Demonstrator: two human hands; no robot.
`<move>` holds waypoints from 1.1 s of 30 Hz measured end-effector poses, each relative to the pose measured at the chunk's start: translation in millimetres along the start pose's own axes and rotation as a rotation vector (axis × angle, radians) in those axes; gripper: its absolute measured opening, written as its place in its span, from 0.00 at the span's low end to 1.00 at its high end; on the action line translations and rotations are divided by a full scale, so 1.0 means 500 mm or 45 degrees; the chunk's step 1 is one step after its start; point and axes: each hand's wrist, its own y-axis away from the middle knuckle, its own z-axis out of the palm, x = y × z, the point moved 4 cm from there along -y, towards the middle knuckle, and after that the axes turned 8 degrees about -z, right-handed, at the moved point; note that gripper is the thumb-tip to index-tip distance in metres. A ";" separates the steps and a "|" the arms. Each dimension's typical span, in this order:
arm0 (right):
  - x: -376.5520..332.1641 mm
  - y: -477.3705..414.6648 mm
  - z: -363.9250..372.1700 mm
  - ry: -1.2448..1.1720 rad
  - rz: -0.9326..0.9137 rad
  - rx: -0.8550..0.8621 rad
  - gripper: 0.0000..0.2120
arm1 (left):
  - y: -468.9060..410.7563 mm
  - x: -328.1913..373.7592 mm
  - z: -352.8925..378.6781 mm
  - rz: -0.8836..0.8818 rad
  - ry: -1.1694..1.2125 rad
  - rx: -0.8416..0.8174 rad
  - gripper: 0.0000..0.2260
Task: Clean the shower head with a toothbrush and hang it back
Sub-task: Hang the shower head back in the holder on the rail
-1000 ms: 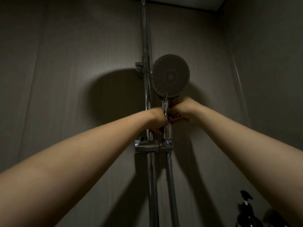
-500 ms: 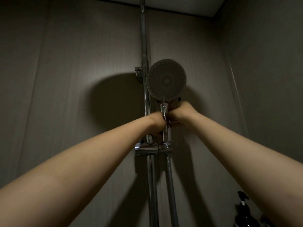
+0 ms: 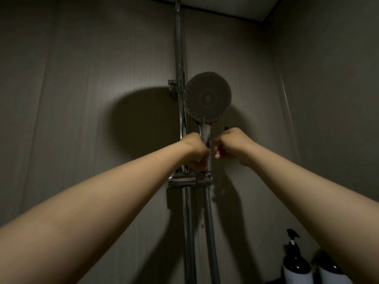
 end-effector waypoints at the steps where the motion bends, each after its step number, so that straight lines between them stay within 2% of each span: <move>1: -0.002 0.019 -0.002 -0.016 -0.004 -0.011 0.11 | 0.008 -0.002 0.007 0.007 0.082 -0.046 0.07; 6: 0.020 0.110 -0.004 -0.151 0.015 -0.070 0.12 | 0.052 -0.012 0.068 0.049 0.423 -0.313 0.12; 9: 0.052 0.156 -0.016 -0.186 0.055 -0.022 0.12 | 0.088 -0.016 0.114 0.073 0.574 -0.505 0.13; 13: 0.101 0.223 -0.032 -0.214 0.125 0.013 0.13 | 0.122 -0.027 0.179 0.012 0.789 -0.619 0.14; 21: 0.216 0.366 -0.047 -0.052 0.324 0.067 0.15 | 0.170 -0.100 0.367 -0.095 0.800 -0.992 0.27; 26: 0.274 0.463 -0.078 0.059 0.489 0.070 0.16 | 0.215 -0.145 0.486 -0.231 0.925 -1.149 0.23; 28: 0.291 0.501 -0.099 0.089 0.541 0.081 0.16 | 0.235 -0.148 0.529 -0.298 0.997 -1.164 0.16; 30: 0.306 0.533 -0.128 0.142 0.592 0.120 0.15 | 0.255 -0.144 0.570 -0.339 1.042 -1.166 0.10; 33: 0.324 0.567 -0.182 0.195 0.651 0.244 0.10 | 0.275 -0.131 0.627 -0.366 1.096 -1.195 0.08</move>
